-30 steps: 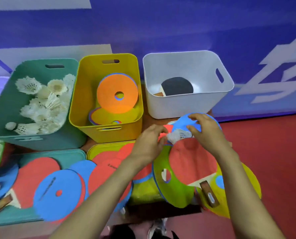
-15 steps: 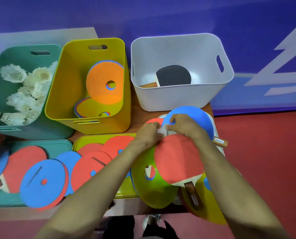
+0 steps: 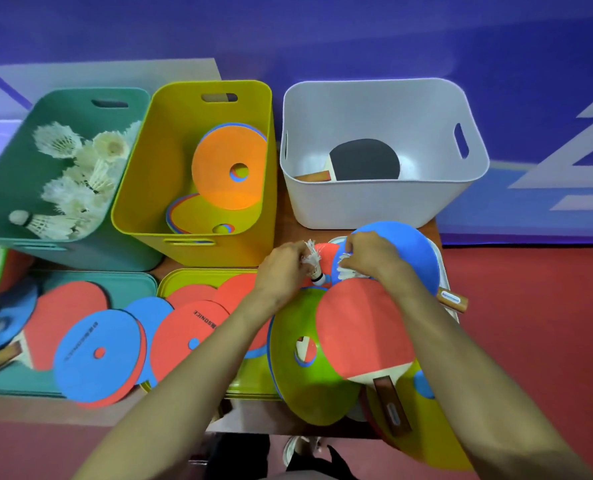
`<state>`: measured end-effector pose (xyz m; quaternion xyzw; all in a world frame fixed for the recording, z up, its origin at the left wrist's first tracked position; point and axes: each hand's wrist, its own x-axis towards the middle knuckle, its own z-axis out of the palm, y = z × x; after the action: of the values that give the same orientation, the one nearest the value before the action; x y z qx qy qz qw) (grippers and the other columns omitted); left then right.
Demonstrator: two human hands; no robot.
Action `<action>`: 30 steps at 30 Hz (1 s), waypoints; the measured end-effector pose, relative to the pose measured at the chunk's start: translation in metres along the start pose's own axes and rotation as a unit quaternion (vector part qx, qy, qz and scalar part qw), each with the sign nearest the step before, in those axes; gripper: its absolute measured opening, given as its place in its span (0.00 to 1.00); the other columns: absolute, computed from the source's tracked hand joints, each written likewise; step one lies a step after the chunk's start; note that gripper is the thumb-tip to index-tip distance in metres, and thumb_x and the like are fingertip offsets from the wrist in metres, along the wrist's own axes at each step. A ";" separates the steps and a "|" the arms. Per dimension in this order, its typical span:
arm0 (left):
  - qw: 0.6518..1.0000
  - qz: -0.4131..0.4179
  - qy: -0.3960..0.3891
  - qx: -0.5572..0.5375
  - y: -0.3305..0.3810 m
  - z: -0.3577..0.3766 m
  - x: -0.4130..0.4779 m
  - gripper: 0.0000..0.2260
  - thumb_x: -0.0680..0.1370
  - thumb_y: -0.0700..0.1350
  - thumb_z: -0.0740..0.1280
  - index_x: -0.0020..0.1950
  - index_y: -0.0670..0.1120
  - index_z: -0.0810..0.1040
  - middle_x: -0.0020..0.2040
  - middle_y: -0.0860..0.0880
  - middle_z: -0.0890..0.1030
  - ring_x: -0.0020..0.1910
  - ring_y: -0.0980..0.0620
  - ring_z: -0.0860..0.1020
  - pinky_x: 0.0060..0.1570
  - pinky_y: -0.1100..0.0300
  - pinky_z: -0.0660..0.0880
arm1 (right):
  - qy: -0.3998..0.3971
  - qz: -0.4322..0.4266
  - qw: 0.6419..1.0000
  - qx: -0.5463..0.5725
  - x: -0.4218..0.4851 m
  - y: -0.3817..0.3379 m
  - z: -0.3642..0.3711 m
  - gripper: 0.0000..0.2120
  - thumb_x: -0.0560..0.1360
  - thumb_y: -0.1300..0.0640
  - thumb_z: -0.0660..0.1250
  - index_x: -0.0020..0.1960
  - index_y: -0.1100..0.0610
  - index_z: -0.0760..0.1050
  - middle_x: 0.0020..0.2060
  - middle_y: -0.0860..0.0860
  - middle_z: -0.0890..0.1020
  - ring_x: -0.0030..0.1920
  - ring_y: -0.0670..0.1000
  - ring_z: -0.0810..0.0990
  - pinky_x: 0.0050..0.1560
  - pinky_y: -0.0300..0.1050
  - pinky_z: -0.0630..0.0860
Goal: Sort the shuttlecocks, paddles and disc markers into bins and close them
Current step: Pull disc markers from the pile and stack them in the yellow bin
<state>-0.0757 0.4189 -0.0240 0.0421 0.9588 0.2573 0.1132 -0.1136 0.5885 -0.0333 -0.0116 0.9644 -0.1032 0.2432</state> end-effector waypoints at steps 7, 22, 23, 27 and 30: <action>0.998 0.019 0.056 -0.016 -0.002 -0.013 -0.013 0.04 0.74 0.42 0.67 0.47 0.44 0.76 0.45 0.43 0.78 0.45 0.40 0.76 0.40 0.51 0.70 | 0.133 -0.012 0.990 -0.038 -0.011 -0.009 -0.022 0.14 0.73 0.70 0.57 0.54 0.63 0.75 0.52 0.61 0.79 0.52 0.63 0.77 0.49 0.49 0.73; 0.912 0.172 0.329 -0.173 -0.036 -0.109 -0.097 0.04 0.75 0.39 0.69 0.48 0.46 0.76 0.43 0.56 0.76 0.42 0.58 0.75 0.44 0.65 0.70 | 0.433 -0.219 0.798 0.358 -0.083 -0.106 -0.049 0.05 0.75 0.65 0.64 0.47 0.59 0.78 0.45 0.51 0.77 0.44 0.45 0.76 0.40 0.42 0.77; 0.909 0.168 0.343 -0.168 -0.048 -0.118 -0.099 0.05 0.75 0.39 0.69 0.48 0.48 0.76 0.43 0.57 0.75 0.42 0.59 0.74 0.44 0.65 0.70 | 0.426 -0.230 0.798 0.359 -0.081 -0.120 -0.048 0.04 0.75 0.64 0.65 0.47 0.58 0.78 0.44 0.49 0.77 0.44 0.45 0.76 0.40 0.44 0.77; 0.913 0.120 0.363 -0.143 -0.104 -0.156 -0.103 0.02 0.74 0.40 0.68 0.46 0.45 0.77 0.42 0.56 0.77 0.42 0.58 0.74 0.44 0.62 0.69 | 0.389 -0.272 0.804 0.357 -0.071 -0.186 -0.046 0.04 0.74 0.65 0.66 0.46 0.57 0.78 0.43 0.52 0.78 0.43 0.37 0.74 0.38 0.28 0.72; 0.916 0.086 0.368 -0.136 -0.149 -0.188 -0.103 0.02 0.74 0.39 0.67 0.46 0.44 0.77 0.42 0.55 0.78 0.43 0.57 0.75 0.44 0.64 0.68 | 0.373 -0.296 0.813 0.335 -0.060 -0.237 -0.043 0.04 0.75 0.65 0.65 0.46 0.59 0.77 0.43 0.53 0.78 0.44 0.41 0.75 0.37 0.37 0.76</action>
<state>-0.0242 0.1850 0.0790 0.0111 0.8811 0.3911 -0.2656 -0.0881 0.3691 0.0801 -0.1747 0.8368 -0.4833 -0.1891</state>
